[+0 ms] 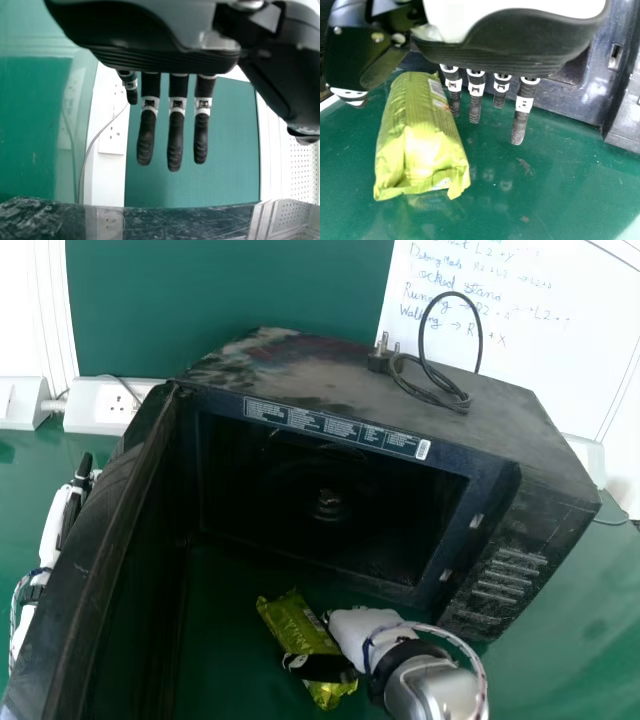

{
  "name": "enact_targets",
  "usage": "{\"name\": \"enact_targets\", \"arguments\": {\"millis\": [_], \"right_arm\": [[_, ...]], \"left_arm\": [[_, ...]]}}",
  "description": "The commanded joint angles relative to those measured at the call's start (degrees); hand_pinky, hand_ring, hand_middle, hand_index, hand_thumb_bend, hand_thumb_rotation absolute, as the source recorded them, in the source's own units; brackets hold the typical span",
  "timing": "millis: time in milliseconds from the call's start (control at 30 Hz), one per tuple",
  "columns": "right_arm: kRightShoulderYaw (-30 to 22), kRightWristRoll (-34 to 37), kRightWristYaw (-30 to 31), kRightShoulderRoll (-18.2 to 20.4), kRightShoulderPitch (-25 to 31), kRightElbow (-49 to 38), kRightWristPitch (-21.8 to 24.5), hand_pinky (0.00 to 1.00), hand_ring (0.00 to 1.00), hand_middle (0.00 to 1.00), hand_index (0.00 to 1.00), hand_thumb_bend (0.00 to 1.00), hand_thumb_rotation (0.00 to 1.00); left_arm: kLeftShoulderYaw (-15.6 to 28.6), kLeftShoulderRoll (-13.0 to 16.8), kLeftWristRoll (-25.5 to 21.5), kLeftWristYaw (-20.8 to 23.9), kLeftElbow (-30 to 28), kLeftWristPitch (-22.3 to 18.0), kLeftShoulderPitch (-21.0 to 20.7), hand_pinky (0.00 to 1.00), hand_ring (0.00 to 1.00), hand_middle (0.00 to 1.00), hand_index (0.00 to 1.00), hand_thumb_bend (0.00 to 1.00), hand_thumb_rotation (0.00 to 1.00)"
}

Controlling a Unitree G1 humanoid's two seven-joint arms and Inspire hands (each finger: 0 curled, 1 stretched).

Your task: Put biscuit inside oven

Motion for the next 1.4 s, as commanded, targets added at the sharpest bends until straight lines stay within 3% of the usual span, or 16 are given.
{"name": "enact_targets", "arguments": {"millis": [0, 300, 500, 933, 1367], "right_arm": [[-1.07, -1.68, -0.03, 1.99, 1.33, 0.48, -1.55, 0.69, 0.84, 0.91, 0.92, 0.87, 0.54], [-2.82, -7.08, -3.81, 6.93, 4.56, 2.56, -6.44, 0.68, 0.82, 0.91, 0.91, 0.87, 0.52], [-2.82, -10.76, -7.38, 9.54, 6.38, 4.97, -8.83, 0.60, 0.76, 0.89, 0.90, 0.88, 0.54], [-3.18, -14.48, -14.05, 13.22, 9.21, 9.07, -10.20, 0.62, 0.79, 0.90, 0.90, 0.89, 0.53], [-2.01, -18.27, -14.21, 17.07, 10.82, 10.26, -11.18, 0.69, 0.83, 0.92, 0.92, 0.91, 0.50]], "left_arm": [[-0.17, -0.17, 0.13, 0.42, -0.95, 0.27, 0.47, 0.27, 0.32, 0.42, 0.49, 0.52, 0.05], [-0.10, -0.03, -0.22, -0.44, -0.54, -0.78, 0.50, 0.27, 0.33, 0.42, 0.49, 0.51, 0.05], [-0.15, -0.31, 0.14, 0.64, -1.88, 0.76, 0.74, 0.28, 0.33, 0.42, 0.49, 0.52, 0.05], [-0.23, -0.13, 0.06, 0.44, -2.15, 0.77, 0.85, 0.28, 0.33, 0.42, 0.49, 0.52, 0.06], [-0.11, -0.12, -0.36, -0.08, -2.30, 0.86, 0.87, 0.28, 0.33, 0.42, 0.49, 0.52, 0.06]]}}
